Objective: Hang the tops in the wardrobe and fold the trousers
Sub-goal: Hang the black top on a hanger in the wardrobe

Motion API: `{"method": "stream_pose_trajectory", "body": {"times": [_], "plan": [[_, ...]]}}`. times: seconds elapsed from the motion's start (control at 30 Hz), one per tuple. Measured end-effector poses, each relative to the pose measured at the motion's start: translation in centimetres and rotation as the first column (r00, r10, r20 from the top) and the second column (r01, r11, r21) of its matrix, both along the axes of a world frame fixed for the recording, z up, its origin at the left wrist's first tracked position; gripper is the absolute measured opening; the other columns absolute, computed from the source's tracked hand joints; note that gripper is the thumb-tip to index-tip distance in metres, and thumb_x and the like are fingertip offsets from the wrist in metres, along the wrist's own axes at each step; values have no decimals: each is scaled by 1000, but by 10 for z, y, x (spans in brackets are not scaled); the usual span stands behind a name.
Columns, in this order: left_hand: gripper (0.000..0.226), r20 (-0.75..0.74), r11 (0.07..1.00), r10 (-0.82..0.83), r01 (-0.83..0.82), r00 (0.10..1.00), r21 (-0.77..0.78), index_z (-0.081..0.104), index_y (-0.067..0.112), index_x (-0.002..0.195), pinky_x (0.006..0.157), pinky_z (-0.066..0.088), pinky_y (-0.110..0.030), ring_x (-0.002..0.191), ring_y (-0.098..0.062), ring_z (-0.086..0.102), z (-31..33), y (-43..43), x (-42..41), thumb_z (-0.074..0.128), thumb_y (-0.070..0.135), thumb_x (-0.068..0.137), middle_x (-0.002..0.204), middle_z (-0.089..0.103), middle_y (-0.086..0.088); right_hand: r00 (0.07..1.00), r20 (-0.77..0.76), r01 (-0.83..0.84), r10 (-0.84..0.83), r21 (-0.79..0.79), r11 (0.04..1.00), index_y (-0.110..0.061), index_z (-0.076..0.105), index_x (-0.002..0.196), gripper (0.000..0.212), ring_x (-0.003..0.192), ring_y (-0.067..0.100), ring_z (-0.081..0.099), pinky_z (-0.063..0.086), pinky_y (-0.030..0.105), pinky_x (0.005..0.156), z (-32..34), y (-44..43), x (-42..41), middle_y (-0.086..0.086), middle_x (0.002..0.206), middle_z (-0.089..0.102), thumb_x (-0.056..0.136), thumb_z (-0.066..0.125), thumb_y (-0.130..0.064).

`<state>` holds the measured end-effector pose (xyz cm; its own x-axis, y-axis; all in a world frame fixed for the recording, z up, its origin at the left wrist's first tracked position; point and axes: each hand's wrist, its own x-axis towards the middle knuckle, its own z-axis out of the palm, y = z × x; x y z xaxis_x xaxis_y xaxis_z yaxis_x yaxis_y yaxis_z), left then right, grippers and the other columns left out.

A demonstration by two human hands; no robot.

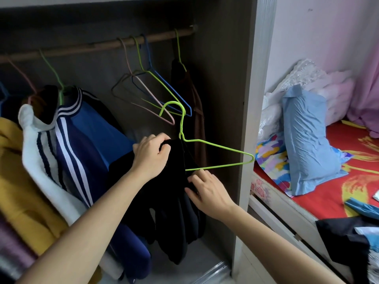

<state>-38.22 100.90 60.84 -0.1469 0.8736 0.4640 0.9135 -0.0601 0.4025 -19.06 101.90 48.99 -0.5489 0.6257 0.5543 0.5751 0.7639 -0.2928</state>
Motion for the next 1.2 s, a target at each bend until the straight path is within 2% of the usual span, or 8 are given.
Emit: {"method": "stream_pose_trajectory", "body": {"times": [0.13, 0.23, 0.43, 0.63, 0.77, 0.87, 1.03, 1.2], "plan": [[20, 47, 993, 70, -74, 996, 88, 64, 19, 101, 89, 27, -38, 92, -22, 48, 1, -4, -8, 46, 16, 93, 87, 60, -2, 989, -22, -148, 147, -190, 971, -18, 54, 102, 23, 80, 16, 58, 43, 36, 96, 3, -2, -4, -4, 84, 63, 100, 50, -40], [18, 95, 983, 123, -135, 988, 121, 65, 16, 95, 91, 30, -40, 91, -24, 50, 2, -10, -20, 47, 16, 93, 87, 62, -3, 983, -20, -175, 181, -385, 906, -17, 50, 115, 34, 76, 15, 63, 52, 39, 82, 4, 5, -1, -2, 84, 68, 97, 55, -46], [18, 153, 968, 202, -221, 967, 117, 65, 13, 86, 97, 40, -50, 89, -27, 52, 4, -25, -43, 49, 16, 92, 82, 63, -4, 969, 222, -110, 107, -2, 994, -22, 58, 95, 33, 95, 12, 56, 43, 32, 85, 4, 31, 28, -9, 92, 60, 97, 46, -53], [24, 277, 973, 189, -218, 942, 76, 61, 22, 70, 81, 48, -43, 76, -24, 57, 4, -33, -66, 51, 22, 91, 67, 61, 3, 991, -17, -133, 134, 35, 991, -13, 62, 117, 36, 101, 18, 63, 52, 40, 86, 18, 45, 56, 0, 105, 67, 99, 53, -42], [23, 354, 983, 163, -184, 921, 26, 61, 24, 67, 67, 45, -35, 74, -18, 59, 3, -29, -72, 49, 31, 86, 66, 63, 4, 908, -410, -131, 82, -95, 987, -10, 29, 143, 60, 83, 15, 68, 56, 28, 77, 15, 32, 54, 2, 99, 71, 97, 63, -27], [21, 377, 988, 136, -152, 916, 14, 62, 24, 68, 66, 46, -36, 71, -18, 58, 1, -27, -72, 48, 32, 83, 66, 62, 6, 876, -480, -73, -43, -222, 972, -9, 19, 156, 73, 72, 14, 66, 52, 24, 70, 13, 30, 52, 1, 84, 69, 98, 59, -27], [17, 320, 992, 124, -129, 939, -5, 64, 27, 71, 69, 47, -35, 73, -15, 61, -2, -24, -70, 53, 34, 82, 67, 65, 10, 923, -378, 32, -65, -93, 995, -10, 59, 135, 43, 67, 10, 67, 56, 28, 61, 18, 36, 64, 3, 83, 72, 104, 44, -34], [29, 142, 996, 71, -78, 987, 43, 60, 24, 64, 76, 40, -36, 72, -14, 55, -5, -19, -61, 48, 49, 73, 62, 60, 5, 998, 53, -55, 45, 219, 974, -10, 74, 87, 46, 57, 19, 60, 54, 38, 57, 27, 49, 85, 4, 63, 62, 105, 43, -39]]}}
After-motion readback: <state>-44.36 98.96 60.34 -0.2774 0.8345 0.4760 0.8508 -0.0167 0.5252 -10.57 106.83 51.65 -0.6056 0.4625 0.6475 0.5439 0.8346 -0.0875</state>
